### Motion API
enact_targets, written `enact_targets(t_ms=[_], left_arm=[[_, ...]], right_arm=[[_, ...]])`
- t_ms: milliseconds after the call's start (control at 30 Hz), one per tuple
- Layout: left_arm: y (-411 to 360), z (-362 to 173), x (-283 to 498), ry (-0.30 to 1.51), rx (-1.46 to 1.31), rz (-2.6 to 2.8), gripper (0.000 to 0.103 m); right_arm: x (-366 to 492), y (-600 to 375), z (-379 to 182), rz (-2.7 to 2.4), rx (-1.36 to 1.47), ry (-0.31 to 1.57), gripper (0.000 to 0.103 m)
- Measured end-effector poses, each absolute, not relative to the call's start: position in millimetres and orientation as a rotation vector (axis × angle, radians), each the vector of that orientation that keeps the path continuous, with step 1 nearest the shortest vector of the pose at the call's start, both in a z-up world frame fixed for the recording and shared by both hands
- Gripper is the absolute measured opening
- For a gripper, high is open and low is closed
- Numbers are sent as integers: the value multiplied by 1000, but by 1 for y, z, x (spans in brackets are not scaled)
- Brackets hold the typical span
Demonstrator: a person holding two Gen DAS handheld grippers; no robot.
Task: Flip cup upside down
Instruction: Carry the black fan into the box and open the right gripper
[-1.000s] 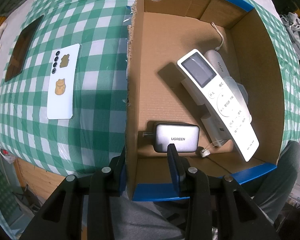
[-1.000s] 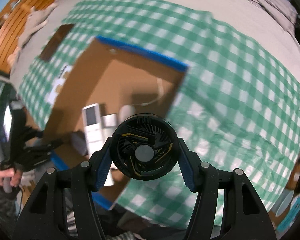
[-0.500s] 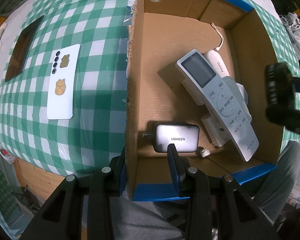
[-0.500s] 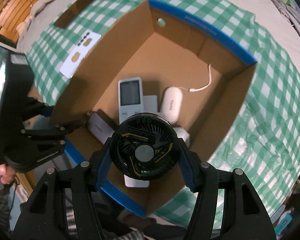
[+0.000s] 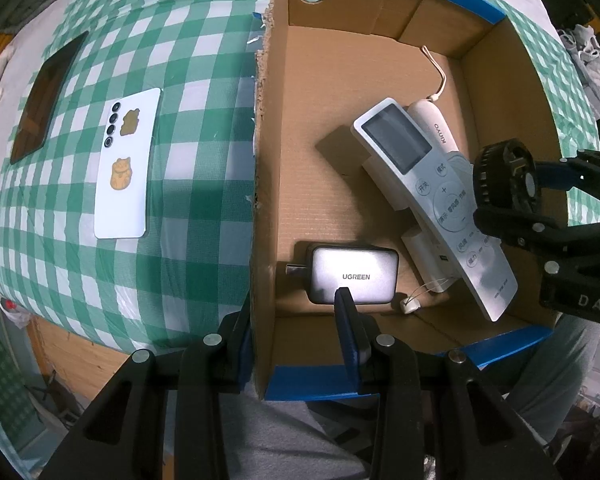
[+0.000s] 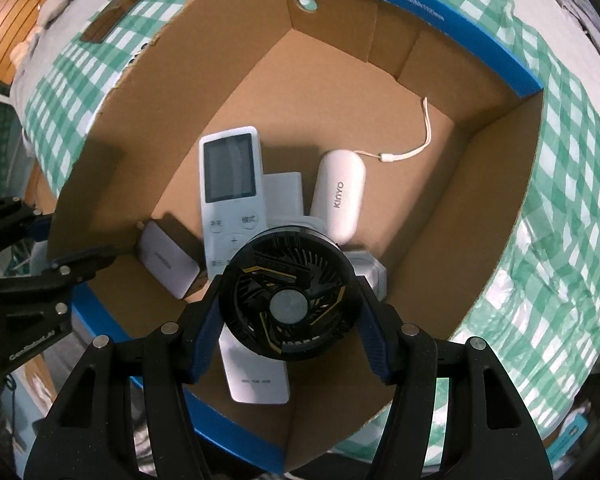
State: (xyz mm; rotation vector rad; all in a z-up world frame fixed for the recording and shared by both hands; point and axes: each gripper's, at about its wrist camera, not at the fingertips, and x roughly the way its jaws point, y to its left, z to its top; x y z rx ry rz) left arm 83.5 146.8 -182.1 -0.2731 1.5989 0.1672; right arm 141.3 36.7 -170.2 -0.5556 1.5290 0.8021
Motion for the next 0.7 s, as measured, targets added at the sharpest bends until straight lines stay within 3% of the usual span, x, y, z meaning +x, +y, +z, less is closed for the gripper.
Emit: enact_targets(t_ms=[167, 333, 700], left_arm=[[146, -182, 83, 1598, -272, 167, 35], [146, -182, 83, 1600, -275, 168, 35], [144, -179, 80, 1590, -276, 170, 35]], right_arm=[[141, 33, -169, 801, -548, 1522, 62], [140, 30, -159, 807, -525, 1504, 72], [140, 14, -116, 810, -419, 1459, 73]])
